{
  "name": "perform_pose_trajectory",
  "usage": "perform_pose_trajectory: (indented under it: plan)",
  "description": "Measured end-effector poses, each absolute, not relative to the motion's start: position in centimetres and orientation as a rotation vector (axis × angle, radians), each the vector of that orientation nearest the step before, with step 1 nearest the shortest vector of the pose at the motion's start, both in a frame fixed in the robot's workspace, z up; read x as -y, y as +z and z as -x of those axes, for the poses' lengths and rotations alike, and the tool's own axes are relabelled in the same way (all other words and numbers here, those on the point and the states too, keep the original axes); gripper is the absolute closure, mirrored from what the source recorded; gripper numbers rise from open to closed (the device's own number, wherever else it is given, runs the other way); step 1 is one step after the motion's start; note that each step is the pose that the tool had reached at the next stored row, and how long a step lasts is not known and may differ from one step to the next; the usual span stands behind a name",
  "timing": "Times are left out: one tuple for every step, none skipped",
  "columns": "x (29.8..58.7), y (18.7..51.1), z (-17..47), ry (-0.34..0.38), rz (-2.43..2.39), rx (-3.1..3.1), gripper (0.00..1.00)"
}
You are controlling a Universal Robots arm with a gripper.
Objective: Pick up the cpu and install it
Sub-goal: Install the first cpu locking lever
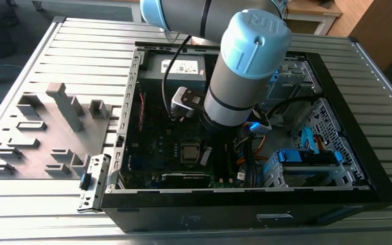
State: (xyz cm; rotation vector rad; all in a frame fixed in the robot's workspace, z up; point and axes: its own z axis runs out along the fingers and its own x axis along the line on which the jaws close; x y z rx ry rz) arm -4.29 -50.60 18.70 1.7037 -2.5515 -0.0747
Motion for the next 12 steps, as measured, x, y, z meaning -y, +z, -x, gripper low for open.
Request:
perform_pose_trajectory:
  plan:
    - [50.61,18.70,4.28,-0.075,-1.705,2.551,0.89]
    - [50.62,18.70,4.27,-0.075,-1.706,2.550,0.89]
    - [50.64,18.70,4.28,-0.075,-1.708,2.549,0.89]
    - [50.67,18.70,4.28,-0.076,-1.709,2.548,0.89]
    - [50.68,18.70,4.27,-0.076,-1.711,2.547,0.89]
    - [50.69,18.71,4.26,-0.077,-1.714,2.545,0.89]
    - [50.70,18.71,4.26,-0.078,-1.716,2.544,0.89]
    - [50.72,18.71,4.26,-0.079,-1.719,2.544,0.89]
    - [50.73,18.72,4.26,-0.081,-1.721,2.543,0.89]
    - [50.74,18.73,4.25,-0.083,-1.722,2.543,0.89]
    - [50.76,18.75,4.25,-0.085,-1.724,2.543,0.89]
    - [50.79,18.76,4.25,-0.086,-1.726,2.543,0.89]
